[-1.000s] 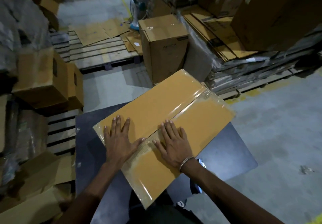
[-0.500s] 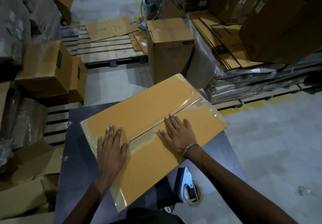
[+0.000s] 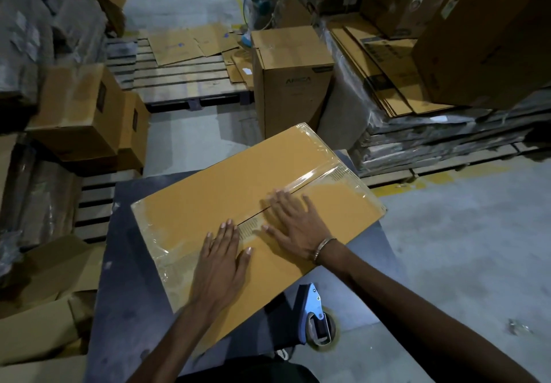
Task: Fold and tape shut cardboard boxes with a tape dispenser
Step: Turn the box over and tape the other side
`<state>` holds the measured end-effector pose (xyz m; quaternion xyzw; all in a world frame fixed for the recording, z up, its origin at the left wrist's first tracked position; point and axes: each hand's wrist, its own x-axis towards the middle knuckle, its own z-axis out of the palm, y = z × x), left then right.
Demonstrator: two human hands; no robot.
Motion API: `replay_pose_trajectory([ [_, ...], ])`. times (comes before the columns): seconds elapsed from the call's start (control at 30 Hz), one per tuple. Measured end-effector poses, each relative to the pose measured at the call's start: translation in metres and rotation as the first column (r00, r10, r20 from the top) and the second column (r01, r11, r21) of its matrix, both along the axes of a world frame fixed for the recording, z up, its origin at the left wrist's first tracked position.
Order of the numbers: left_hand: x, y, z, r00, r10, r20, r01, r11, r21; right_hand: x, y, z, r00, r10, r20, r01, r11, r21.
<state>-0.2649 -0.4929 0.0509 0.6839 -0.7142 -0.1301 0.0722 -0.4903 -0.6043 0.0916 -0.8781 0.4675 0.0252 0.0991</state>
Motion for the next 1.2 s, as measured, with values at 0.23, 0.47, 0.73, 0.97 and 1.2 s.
replay_pose_trajectory([
  [0.23,0.011,0.015,-0.002,0.996,0.005,0.095,-0.004,1.0,-0.009,-0.028,-0.017,-0.01,0.984,0.169,-0.062,-0.169,0.986,0.007],
  [0.47,0.016,0.048,0.004,0.951,0.248,0.183,-0.25,0.968,-0.014,-0.088,-0.061,-0.011,0.965,-0.236,-0.118,0.223,0.968,-0.111],
  [0.73,0.021,0.057,0.016,0.845,0.532,0.052,-0.534,0.844,0.047,-0.095,-0.084,-0.015,0.671,-0.741,-0.002,0.741,0.671,-0.026],
  [0.97,0.065,0.032,0.043,0.394,0.756,-0.523,-0.75,0.593,0.292,-0.069,-0.085,0.011,0.536,-0.827,0.17,0.832,0.552,0.06],
  [1.2,0.121,-0.028,0.055,0.457,0.689,-0.563,-0.726,0.655,0.212,-0.051,-0.084,0.066,0.383,-0.882,0.276,0.922,0.384,-0.054],
])
